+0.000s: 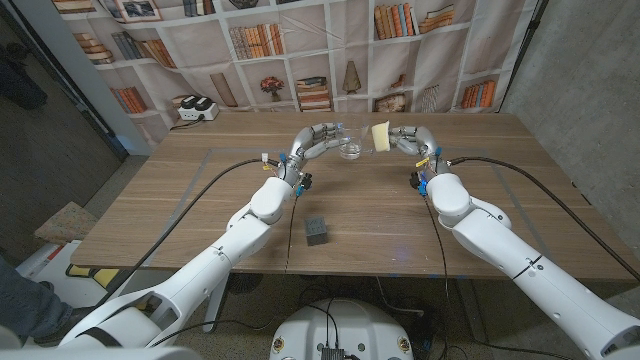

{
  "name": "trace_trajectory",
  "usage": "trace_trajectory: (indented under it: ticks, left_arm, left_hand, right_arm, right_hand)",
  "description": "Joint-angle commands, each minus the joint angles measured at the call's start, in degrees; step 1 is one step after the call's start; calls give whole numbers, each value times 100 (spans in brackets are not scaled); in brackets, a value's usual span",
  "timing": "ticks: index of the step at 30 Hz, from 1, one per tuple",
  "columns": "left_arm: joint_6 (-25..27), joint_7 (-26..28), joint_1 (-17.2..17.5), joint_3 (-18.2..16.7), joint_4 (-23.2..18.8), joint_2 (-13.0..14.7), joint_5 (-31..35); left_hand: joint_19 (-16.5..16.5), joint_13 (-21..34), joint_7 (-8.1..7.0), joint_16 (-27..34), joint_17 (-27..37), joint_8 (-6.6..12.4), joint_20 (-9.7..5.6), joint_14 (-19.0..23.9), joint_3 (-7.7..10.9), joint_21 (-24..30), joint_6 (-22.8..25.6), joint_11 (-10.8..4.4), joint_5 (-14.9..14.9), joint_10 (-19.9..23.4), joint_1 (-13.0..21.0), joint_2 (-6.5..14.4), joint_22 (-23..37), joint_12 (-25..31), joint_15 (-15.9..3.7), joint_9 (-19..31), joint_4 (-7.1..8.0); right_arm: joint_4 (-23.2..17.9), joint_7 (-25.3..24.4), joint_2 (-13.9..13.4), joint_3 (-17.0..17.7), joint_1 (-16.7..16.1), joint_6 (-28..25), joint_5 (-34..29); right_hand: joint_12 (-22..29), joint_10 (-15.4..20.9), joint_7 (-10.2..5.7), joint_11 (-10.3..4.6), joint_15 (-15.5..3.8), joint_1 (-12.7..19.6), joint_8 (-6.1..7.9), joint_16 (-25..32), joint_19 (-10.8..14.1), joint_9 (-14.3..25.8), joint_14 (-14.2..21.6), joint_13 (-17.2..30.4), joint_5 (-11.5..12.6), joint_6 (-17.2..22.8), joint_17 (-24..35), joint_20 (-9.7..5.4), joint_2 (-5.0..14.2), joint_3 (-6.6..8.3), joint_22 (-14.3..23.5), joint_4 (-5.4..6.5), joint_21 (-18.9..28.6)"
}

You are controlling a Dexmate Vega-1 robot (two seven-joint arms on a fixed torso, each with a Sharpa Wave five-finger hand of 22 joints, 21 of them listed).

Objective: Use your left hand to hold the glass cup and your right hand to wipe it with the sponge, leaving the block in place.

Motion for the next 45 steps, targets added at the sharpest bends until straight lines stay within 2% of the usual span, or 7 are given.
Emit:
trace_trajectory:
  ticks: [1,6,14,19,29,37,45]
  left_arm:
    - [259,243,32,64,29,76,289]
    - [384,302,65,79,-16,142,364]
    - [630,527,131,148,-167,303,726]
    - [790,485,219,177,-223,336,659]
    - [1046,551,367,242,-230,341,603]
    - [1156,603,407,278,-210,333,579]
    - [1355,636,413,304,-294,372,586]
  left_hand:
    - [2,20,-1027,20,14,210,-101,-14,453,-12,1585,-987,30,1013,534,561,12,28,-733,49,402]
    - [-38,5,-1041,8,15,198,4,-66,439,-22,1569,-986,24,972,507,533,14,4,-717,45,414]
    - [-104,-16,-1083,-12,15,162,15,-157,424,-38,1519,-998,23,885,482,498,16,-30,-697,34,423]
    - [-142,-28,-1130,-19,17,126,51,-225,417,-43,1460,-1003,27,833,467,480,18,-43,-689,28,430]
    - [-232,-43,-1132,-18,22,71,140,-327,408,-54,1384,-1003,35,723,442,461,20,-61,-670,22,445]
    - [-304,-50,-1155,-25,28,24,232,-455,411,-58,1319,-1006,39,625,426,465,23,-66,-651,20,460]
    - [-368,-38,-1185,-20,36,0,249,-534,419,-63,1286,-1004,40,575,419,481,25,-57,-610,22,471]
  right_arm:
    - [70,-3,11,11,0,2,61]
    - [80,3,9,-7,17,-1,60]
    - [73,-24,22,-12,29,-19,62]
    - [70,-24,12,-16,31,-2,50]
    - [48,-17,3,-23,36,-41,56]
    - [39,4,-13,-41,45,-81,61]
    - [38,11,-13,-48,44,-70,68]
  right_hand:
    - [5,8,-67,-22,-73,21,31,-6,19,120,33,30,32,46,25,51,75,3,21,-8,6]
    - [-2,12,-65,-23,-66,14,32,-8,16,119,29,33,32,47,25,54,77,0,21,-3,3]
    - [-6,18,-55,-24,-67,15,36,-17,15,117,16,46,32,55,21,55,78,2,21,-3,2]
    - [-11,18,-61,-23,-61,9,36,-19,8,117,11,50,31,52,21,63,79,1,21,1,-2]
    - [-21,21,-61,-23,-70,10,36,-16,5,118,14,57,31,47,24,67,78,-2,21,-2,-4]
    - [-30,20,-67,-24,-60,3,37,-23,3,120,1,64,30,44,21,65,81,-3,21,3,-6]
    - [-39,21,-70,-23,-57,-2,40,-29,-1,123,-10,67,30,44,20,75,84,-3,22,7,-8]
